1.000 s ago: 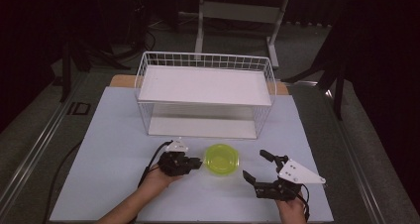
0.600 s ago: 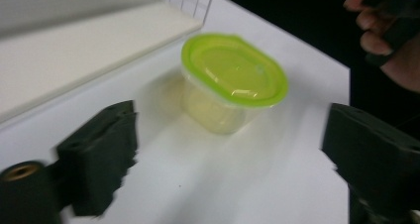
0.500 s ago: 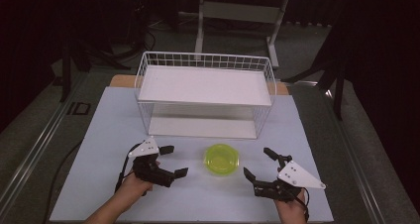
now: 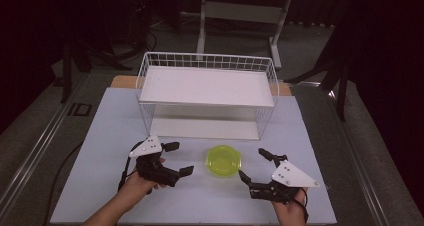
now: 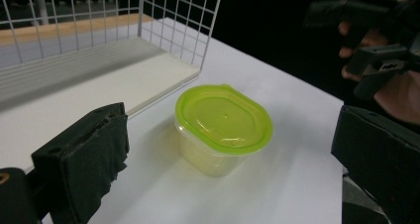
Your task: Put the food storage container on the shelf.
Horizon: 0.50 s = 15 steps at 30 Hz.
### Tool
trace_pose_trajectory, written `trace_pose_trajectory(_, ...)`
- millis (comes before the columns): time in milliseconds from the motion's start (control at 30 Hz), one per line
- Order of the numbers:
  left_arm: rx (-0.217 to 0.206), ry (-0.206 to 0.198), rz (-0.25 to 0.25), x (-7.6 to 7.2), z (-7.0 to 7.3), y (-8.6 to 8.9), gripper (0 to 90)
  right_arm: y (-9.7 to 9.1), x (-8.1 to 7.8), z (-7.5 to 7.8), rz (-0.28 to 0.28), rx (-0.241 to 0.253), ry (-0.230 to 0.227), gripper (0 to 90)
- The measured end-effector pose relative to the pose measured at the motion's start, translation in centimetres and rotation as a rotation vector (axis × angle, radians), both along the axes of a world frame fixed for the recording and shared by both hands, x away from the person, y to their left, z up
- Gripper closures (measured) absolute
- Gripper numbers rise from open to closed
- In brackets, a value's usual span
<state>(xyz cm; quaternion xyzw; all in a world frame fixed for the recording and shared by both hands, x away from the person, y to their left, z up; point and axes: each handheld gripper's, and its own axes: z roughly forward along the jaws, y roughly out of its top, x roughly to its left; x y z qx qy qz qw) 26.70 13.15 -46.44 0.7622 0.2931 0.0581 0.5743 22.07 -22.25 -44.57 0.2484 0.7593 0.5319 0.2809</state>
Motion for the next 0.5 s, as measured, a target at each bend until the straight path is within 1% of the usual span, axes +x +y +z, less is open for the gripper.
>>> trace_pose_trajectory(33, 0.006, 0.021, -0.006, 0.2, 0.1, -0.2, 2.2, 0.1, 0.3, 0.1, 0.006, -0.008, 0.019, 14.2)
trace_pose_trajectory(67, 0.016, 0.033, -0.015, 0.4, 0.3, -0.4, 2.2, 0.2, 0.5, 0.1, 0.005, -0.021, 0.036, 14.5)
trace_pose_trajectory(100, 0.027, 0.03, -0.019, 0.5, 0.4, -0.7, 2.2, 0.3, 0.7, 0.1, -0.004, -0.035, 0.054, 14.7)
trace_pose_trajectory(133, 0.044, 0.032, -0.02, 0.7, 0.5, -0.9, 2.2, 0.5, 0.9, 0.1, -0.006, -0.039, 0.065, 14.6)
trace_pose_trajectory(167, 0.051, 0.035, -0.019, 0.8, 0.6, -1.1, 2.2, 0.6, 1.1, 0.0, -0.009, -0.041, 0.071, 14.4)
trace_pose_trajectory(233, 0.039, 0.04, -0.024, 1.2, 0.8, -1.5, 2.2, 0.7, 1.4, 0.0, -0.02, -0.049, 0.067, 13.1)
trace_pose_trajectory(300, 0.033, 0.04, -0.036, 1.6, 1.0, -2.0, 2.2, 0.8, 1.9, -0.1, -0.018, -0.045, 0.075, 12.5)
trace_pose_trajectory(333, 0.034, 0.04, -0.033, 1.8, 1.0, -2.2, 2.2, 0.8, 2.1, -0.1, -0.023, -0.054, 0.078, 12.5)
trace_pose_trajectory(367, 0.035, 0.04, -0.037, 2.0, 1.0, -2.5, 2.3, 0.9, 2.3, -0.2, -0.03, -0.063, 0.093, 12.5)
trace_pose_trajectory(400, 0.049, 0.039, -0.036, 2.1, 1.0, -2.8, 2.3, 0.9, 2.6, -0.3, -0.032, -0.068, 0.114, 12.4)
trace_pose_trajectory(433, 0.049, 0.039, -0.036, 2.1, 1.0, -2.8, 3.1, 0.9, 2.6, -0.3, -0.032, -0.068, 0.114, 12.4)
trace_pose_trajectory(467, 0.054, 0.037, -0.026, 2.5, 0.9, -3.2, 3.1, 0.9, 2.8, -0.4, -0.04, -0.068, 0.136, 12.4)
trace_pose_trajectory(500, 0.056, 0.046, -0.022, 2.7, 0.8, -3.4, 6.4, 0.9, 3.3, -0.7, -0.052, -0.055, 0.184, 11.4)
